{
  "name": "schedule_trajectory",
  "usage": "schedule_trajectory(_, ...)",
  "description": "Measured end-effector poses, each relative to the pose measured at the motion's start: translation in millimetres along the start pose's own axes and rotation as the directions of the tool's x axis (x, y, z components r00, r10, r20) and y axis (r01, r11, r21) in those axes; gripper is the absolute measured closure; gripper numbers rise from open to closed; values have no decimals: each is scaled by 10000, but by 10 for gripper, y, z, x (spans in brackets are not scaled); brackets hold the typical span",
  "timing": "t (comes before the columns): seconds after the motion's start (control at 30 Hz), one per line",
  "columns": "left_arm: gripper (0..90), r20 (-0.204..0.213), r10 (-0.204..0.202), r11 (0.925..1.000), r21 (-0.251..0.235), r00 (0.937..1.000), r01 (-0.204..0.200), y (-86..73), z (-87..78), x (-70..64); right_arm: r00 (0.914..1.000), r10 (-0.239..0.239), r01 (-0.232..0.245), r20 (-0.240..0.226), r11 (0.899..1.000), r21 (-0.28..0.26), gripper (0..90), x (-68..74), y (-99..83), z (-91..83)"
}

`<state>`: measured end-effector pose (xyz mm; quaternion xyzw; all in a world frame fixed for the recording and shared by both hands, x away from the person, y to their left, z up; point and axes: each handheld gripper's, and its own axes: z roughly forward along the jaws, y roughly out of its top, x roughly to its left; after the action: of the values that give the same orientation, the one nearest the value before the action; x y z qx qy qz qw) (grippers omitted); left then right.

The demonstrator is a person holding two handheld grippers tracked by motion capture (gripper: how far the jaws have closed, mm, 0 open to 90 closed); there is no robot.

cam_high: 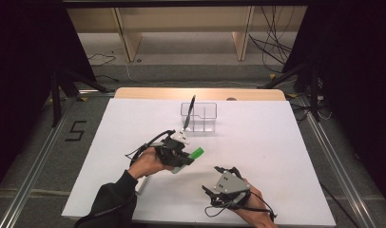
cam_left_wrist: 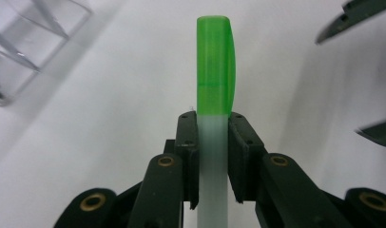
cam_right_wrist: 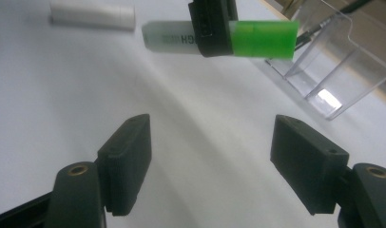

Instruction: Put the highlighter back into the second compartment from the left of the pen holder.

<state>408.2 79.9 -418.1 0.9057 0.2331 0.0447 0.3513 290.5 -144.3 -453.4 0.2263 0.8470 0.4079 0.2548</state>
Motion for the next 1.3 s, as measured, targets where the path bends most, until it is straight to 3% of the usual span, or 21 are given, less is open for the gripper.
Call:
schedule_trajectory(0.1,765,-274,-438,9973,-609,9987,421,-7,7,63,9903,1297,-1316,-499,9907,-356,304,-106,-36,-41)
schedule_trajectory(0.17,765,-490,-811,9919,-1018,9955,758,-9,16,93,9752,2053,-2105,-824,9757,-606,302,-164,-69,-64)
schedule_trajectory(0.3,765,-825,-1242,9787,-1746,9888,1083,4,-6,142,9504,2911,-3001,-1100,9509,-762,285,-236,-115,-98)
schedule_trajectory(0.43,765,-1051,-1716,9576,-2512,9796,1408,23,-37,203,9217,3631,-3764,-1363,9221,-896,273,-303,-163,-130)
schedule_trajectory(0.57,765,-1179,-2229,9329,-3137,9677,1767,75,-41,282,9038,4025,-4176,-1456,9038,-939,267,-337,-204,-166)
schedule_trajectory(0.67,765,-1331,-2446,9187,-3485,9604,1857,146,-41,332,8979,4155,-4304,-1452,8979,-924,266,-344,-224,-186)
schedule_trajectory(0.77,765,-1486,-2793,8963,-3947,9486,2021,225,-54,384,8929,4238,-4402,-1520,8926,-976,264,-340,-237,-203)
schedule_trajectory(0.87,765,-1498,-2928,8860,-4138,9444,2090,308,-54,434,8966,4178,-4339,-1468,8951,-1022,257,-332,-247,-221)
schedule_trajectory(0.9,765,-1540,-2911,8867,-4141,9442,2058,334,-54,451,8952,4208,-4367,-1468,8940,-1004,254,-329,-251,-230)
schedule_trajectory(0.97,765,-1568,-3038,8789,-4268,9398,2129,380,-53,477,8937,4234,-4401,-1481,8916,-1068,248,-331,-263,-240)
schedule_trajectory(1.03,765,-1615,-3046,8774,-4311,9387,2106,430,-59,509,8865,4358,-4539,-1557,8844,-1085,246,-331,-277,-253)
schedule_trajectory(1.13,765,-1634,-3228,8651,-4505,9323,2206,502,-68,554,8848,4394,-4575,-1552,8825,-1091,242,-328,-297,-267)
schedule_trajectory(1.27,765,-1477,-3562,8403,-4824,9226,2472,596,-89,612,8824,4438,-4619,-1564,8803,-1079,240,-318,-314,-286)
schedule_trajectory(1.3,765,-1490,-3603,8378,-4858,9209,2492,622,-86,622,8824,4437,-4617,-1567,8806,-1069,240,-315,-318,-291)
